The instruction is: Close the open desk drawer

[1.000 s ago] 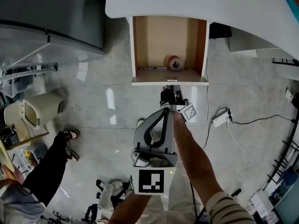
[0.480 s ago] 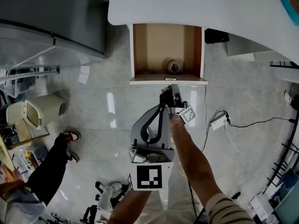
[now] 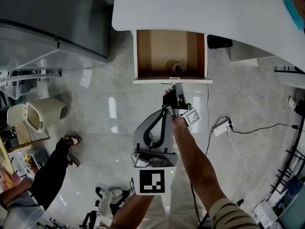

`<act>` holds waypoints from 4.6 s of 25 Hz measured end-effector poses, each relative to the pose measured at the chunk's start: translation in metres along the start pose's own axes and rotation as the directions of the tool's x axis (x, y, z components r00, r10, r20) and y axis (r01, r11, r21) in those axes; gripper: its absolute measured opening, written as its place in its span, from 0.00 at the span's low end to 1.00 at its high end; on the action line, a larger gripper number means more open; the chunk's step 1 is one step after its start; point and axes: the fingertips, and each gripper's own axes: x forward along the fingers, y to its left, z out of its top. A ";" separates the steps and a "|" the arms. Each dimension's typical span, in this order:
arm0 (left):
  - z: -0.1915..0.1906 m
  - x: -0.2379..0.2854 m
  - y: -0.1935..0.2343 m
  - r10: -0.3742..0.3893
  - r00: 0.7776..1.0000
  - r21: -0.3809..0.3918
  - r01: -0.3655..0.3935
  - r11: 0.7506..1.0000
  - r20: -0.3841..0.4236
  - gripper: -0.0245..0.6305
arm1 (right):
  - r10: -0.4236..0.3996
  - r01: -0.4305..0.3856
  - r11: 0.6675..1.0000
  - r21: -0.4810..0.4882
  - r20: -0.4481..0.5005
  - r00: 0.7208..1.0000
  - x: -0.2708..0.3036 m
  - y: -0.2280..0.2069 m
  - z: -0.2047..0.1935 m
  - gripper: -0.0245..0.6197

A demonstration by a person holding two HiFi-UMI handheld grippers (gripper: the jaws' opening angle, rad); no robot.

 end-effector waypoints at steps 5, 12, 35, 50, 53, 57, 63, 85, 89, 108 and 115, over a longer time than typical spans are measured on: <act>0.004 0.003 -0.001 0.005 1.000 0.002 -0.005 1.000 0.008 0.05 | 0.017 -0.017 1.000 0.002 0.001 1.000 0.011 0.006 0.004 0.07; 0.011 0.007 0.003 0.017 1.000 -0.002 -0.017 1.000 0.016 0.05 | 0.052 -0.052 0.999 -0.008 -0.011 0.999 0.035 0.019 0.006 0.07; 0.030 0.024 0.020 0.046 0.997 -0.014 -0.045 0.999 0.054 0.05 | -0.015 0.015 1.000 0.013 0.002 1.000 0.090 0.008 0.019 0.08; 0.036 0.041 0.027 0.062 0.997 0.003 -0.062 0.998 0.036 0.05 | -0.033 0.033 0.999 -0.004 -0.016 0.999 0.126 0.003 0.028 0.08; 0.038 0.044 0.025 0.062 0.997 -0.008 -0.062 0.998 0.037 0.05 | -0.027 0.026 1.000 -0.017 -0.029 0.999 0.126 0.003 0.030 0.08; 0.038 0.046 0.026 0.051 0.998 0.022 -0.051 0.998 0.027 0.05 | -0.030 0.030 0.999 -0.010 -0.007 1.000 0.132 0.002 0.032 0.08; 0.036 0.053 0.023 0.068 0.997 -0.018 -0.067 0.998 0.028 0.05 | -0.041 0.041 0.999 0.003 -0.012 0.999 0.148 0.000 0.036 0.08; 0.043 0.061 0.024 0.077 0.997 0.045 -0.079 0.996 0.031 0.05 | -0.068 0.068 0.998 -0.013 0.005 0.998 0.188 -0.006 0.045 0.08; 0.038 0.062 0.032 0.117 0.993 0.026 -0.117 0.993 0.018 0.05 | -0.062 0.062 0.998 -0.008 0.012 0.998 0.195 -0.007 0.045 0.08; 0.036 0.061 0.033 0.120 0.992 0.041 -0.121 0.992 0.034 0.05 | -0.098 0.097 0.995 -0.033 -0.058 0.993 0.196 -0.006 0.046 0.08; 0.039 0.061 0.031 0.107 0.994 0.041 -0.109 0.993 0.035 0.05 | -0.087 0.086 0.996 -0.010 -0.119 0.989 0.149 -0.011 0.034 0.15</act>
